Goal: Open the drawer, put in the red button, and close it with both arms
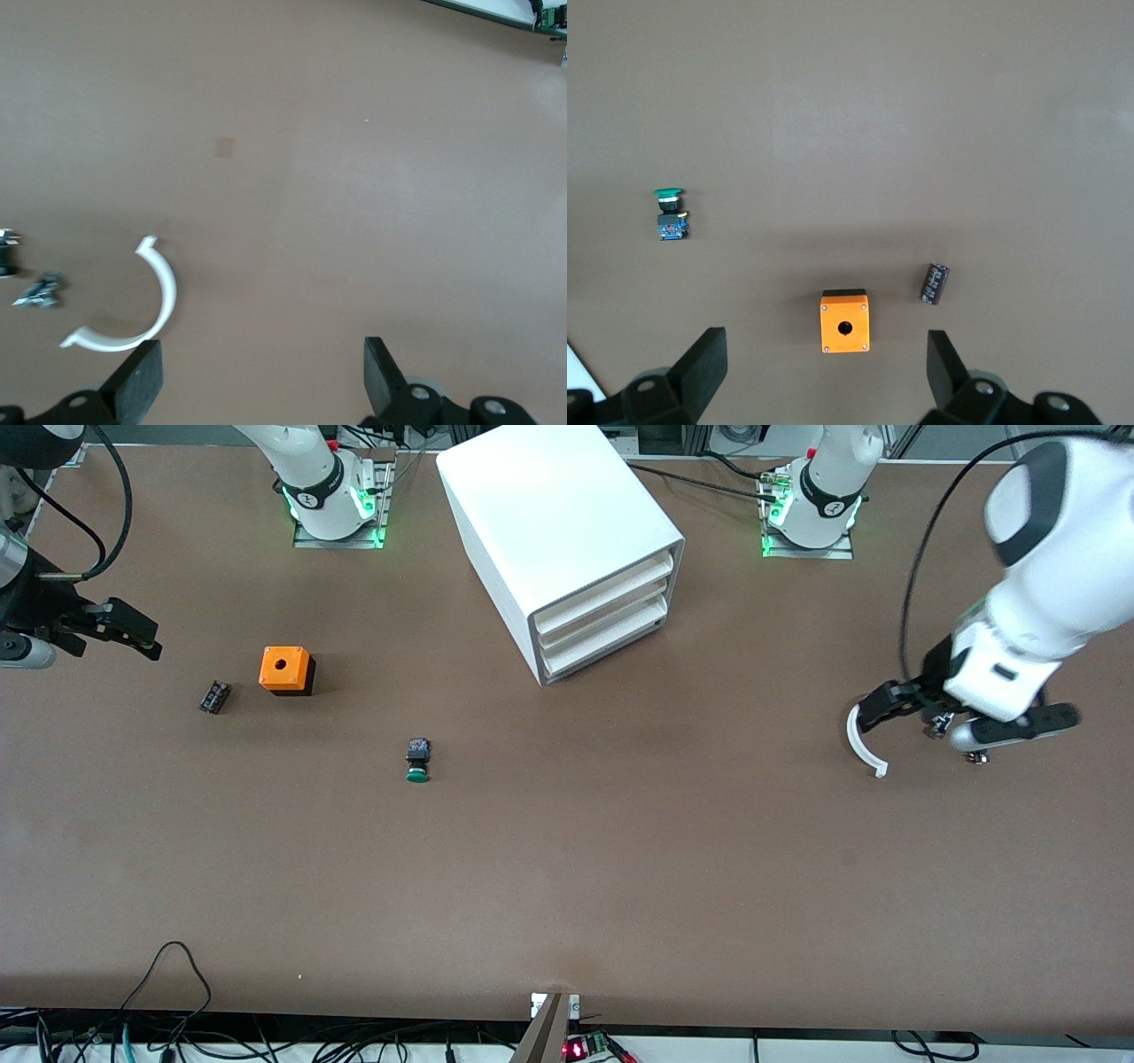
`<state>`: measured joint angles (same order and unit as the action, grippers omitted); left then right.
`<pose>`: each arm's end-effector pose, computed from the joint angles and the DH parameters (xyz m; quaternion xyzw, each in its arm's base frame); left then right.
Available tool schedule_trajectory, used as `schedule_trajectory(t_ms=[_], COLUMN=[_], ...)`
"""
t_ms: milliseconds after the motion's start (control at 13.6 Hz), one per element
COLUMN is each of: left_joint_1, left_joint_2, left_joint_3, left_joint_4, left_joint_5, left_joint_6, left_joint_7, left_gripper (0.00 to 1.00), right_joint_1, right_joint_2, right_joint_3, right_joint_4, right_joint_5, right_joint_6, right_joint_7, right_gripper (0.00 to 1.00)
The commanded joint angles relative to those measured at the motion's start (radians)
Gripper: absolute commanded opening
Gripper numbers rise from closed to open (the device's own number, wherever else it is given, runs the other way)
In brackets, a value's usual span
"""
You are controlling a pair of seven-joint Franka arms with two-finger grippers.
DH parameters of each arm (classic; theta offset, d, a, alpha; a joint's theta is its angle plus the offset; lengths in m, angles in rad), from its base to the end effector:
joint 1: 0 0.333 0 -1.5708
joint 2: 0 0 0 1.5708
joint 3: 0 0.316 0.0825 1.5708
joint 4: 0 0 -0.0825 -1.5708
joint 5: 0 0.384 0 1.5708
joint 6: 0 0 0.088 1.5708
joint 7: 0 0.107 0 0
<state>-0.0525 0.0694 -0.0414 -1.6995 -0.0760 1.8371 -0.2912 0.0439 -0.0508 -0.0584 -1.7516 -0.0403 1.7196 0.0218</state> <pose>0.5889 -0.0609 0.5474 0.9929 0.1072 0.0261 0.0442 0.5477 -0.0124 0.5795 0.9997 -0.0153 0.0094 0.0184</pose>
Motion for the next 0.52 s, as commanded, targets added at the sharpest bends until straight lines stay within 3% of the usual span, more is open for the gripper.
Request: schedule_trajectory(t_ms=[0, 442], left_joint_1=[-0.006, 0.011], left_joint_2=[-0.039, -0.083], left_joint_3=[0.034, 0.052], left_joint_4=[0.052, 0.054], left_joint_5=[0.01, -0.001], left_joint_6=[-0.134, -0.229], left_joint_7=[0.047, 0.191], left_gripper=[1.0, 1.0], right_joint_1=[-0.002, -0.002], right_joint_2=[-0.032, -0.052], right_joint_3=[-0.003, -0.003], right_joint_4=[-0.032, -0.063], right_joint_5=[0.013, 0.013], right_joint_6=[-0.018, -0.003], right_joint_7=[0.0, 0.0], right_gripper=[1.0, 1.0])
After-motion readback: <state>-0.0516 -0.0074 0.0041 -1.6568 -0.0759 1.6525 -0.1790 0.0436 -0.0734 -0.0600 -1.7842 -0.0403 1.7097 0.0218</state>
